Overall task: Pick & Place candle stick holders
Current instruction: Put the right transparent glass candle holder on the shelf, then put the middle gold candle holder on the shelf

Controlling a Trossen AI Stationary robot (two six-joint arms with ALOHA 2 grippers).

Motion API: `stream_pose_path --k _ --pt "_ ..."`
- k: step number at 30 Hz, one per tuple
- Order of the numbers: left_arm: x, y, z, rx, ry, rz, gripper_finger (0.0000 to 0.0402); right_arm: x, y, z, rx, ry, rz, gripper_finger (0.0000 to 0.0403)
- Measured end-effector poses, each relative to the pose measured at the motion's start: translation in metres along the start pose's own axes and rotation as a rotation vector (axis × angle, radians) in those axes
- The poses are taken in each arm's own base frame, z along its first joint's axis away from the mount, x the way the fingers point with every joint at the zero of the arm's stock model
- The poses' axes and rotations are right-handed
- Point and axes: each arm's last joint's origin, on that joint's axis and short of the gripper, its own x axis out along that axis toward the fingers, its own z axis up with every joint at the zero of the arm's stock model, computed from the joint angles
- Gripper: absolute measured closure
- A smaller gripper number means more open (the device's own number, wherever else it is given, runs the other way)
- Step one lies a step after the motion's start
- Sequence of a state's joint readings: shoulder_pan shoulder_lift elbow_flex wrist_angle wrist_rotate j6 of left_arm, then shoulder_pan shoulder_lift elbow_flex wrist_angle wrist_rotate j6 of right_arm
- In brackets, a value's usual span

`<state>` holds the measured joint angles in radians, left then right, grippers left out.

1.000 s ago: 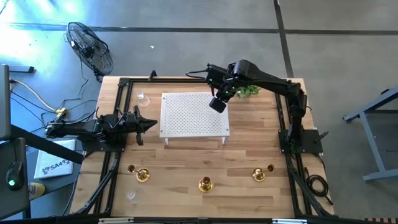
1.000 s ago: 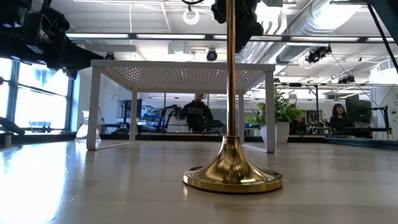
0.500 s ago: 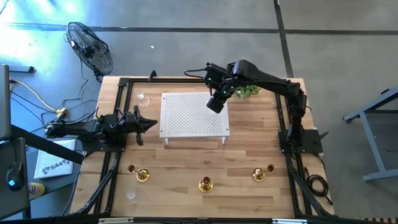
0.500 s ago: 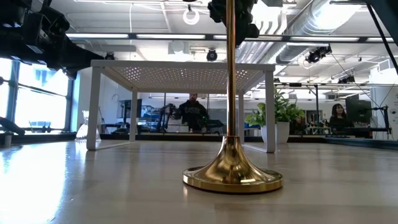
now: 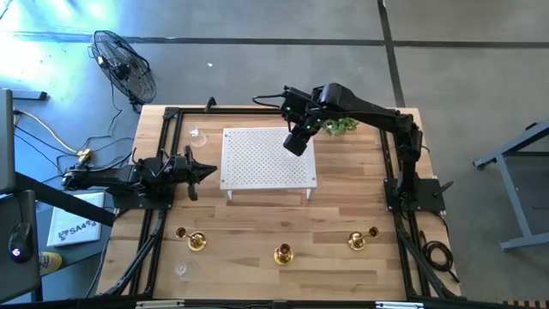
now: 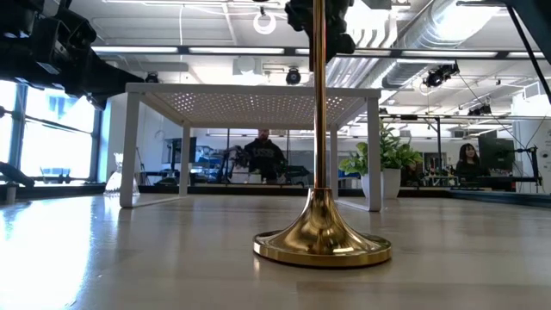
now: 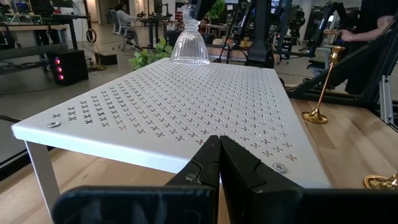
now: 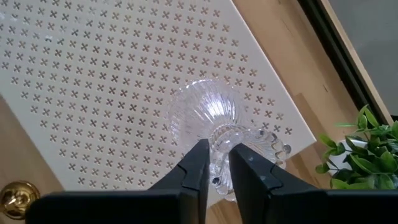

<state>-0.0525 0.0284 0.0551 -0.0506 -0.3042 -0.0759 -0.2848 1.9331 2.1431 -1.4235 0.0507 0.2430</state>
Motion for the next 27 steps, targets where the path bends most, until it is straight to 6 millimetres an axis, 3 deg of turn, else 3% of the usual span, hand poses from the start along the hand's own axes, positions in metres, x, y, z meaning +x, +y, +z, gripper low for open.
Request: stream_pose_path --k 12,22,27 --pt "0.000 0.000 0.000 0.000 0.000 0.000 0.0400 0.000 0.004 0.000 -0.025 -0.014 -0.004 0.0269" --pt "0.000 0.000 0.000 0.000 0.000 0.000 0.0400 -0.001 0.016 0.003 -0.112 -0.078 0.001 0.0227" --pt "0.000 0.000 0.000 0.000 0.000 0.000 0.0400 -0.003 0.015 0.003 -0.113 -0.083 -0.017 0.0225"
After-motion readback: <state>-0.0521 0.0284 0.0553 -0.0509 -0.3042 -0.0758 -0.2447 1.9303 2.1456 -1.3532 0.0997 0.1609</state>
